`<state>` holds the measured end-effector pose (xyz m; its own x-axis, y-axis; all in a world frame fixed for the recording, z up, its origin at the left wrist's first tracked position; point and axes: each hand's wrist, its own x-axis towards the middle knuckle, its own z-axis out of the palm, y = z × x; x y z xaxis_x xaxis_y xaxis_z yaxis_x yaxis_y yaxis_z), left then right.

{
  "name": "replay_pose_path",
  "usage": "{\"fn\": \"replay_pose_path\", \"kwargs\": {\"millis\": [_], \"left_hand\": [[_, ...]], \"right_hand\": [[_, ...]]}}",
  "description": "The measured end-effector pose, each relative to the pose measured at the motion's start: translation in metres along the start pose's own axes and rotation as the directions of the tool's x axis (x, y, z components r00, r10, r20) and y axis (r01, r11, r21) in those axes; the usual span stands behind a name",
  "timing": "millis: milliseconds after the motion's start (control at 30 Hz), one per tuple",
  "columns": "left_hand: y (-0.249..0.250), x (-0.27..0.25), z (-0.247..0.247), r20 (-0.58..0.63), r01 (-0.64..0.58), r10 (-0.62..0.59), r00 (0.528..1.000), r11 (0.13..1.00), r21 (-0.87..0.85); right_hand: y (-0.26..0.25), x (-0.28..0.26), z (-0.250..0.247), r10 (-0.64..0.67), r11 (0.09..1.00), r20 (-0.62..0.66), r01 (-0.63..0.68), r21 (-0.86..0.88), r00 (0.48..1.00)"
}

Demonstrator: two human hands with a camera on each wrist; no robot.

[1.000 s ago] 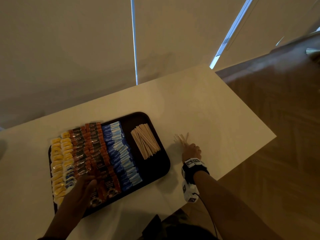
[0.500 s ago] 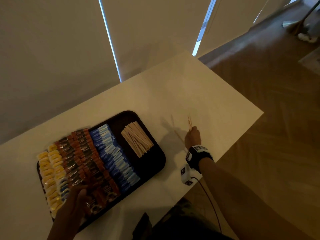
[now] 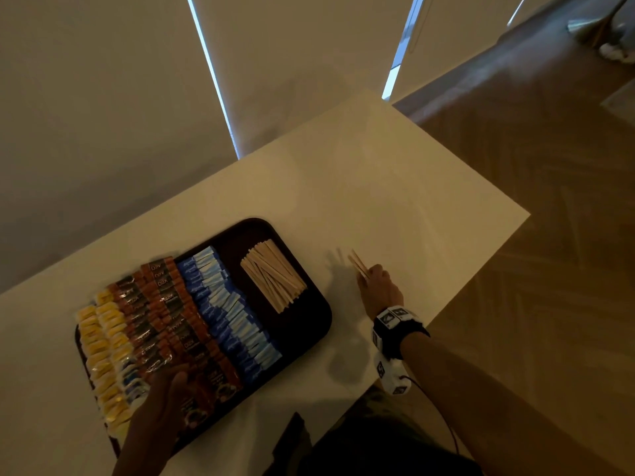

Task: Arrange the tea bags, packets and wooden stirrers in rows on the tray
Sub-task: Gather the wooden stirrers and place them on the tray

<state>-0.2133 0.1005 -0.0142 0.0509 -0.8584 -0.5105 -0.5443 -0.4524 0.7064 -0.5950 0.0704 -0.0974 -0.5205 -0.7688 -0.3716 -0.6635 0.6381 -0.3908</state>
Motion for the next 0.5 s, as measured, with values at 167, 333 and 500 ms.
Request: {"fn": "replay_pose_path", "kwargs": {"millis": [167,333,500], "left_hand": [[0.009,-0.003,-0.001,0.012,0.020,-0.020,1.000,1.000,0.024],[0.010,-0.005,-0.001,-0.020,-0.001,0.001,1.000,1.000,-0.003],[0.020,-0.012,-0.008,0.021,-0.086,0.086,0.996,0.996,0.037]], "right_hand": [[-0.001,0.006,-0.001,0.064,0.998,0.049,-0.063,-0.015,0.997],[-0.014,0.021,-0.009,0.150,0.988,0.202,-0.142,-0.053,0.968],[-0.032,0.023,-0.016,0.079,0.987,0.320,-0.028,-0.160,0.944]]}}
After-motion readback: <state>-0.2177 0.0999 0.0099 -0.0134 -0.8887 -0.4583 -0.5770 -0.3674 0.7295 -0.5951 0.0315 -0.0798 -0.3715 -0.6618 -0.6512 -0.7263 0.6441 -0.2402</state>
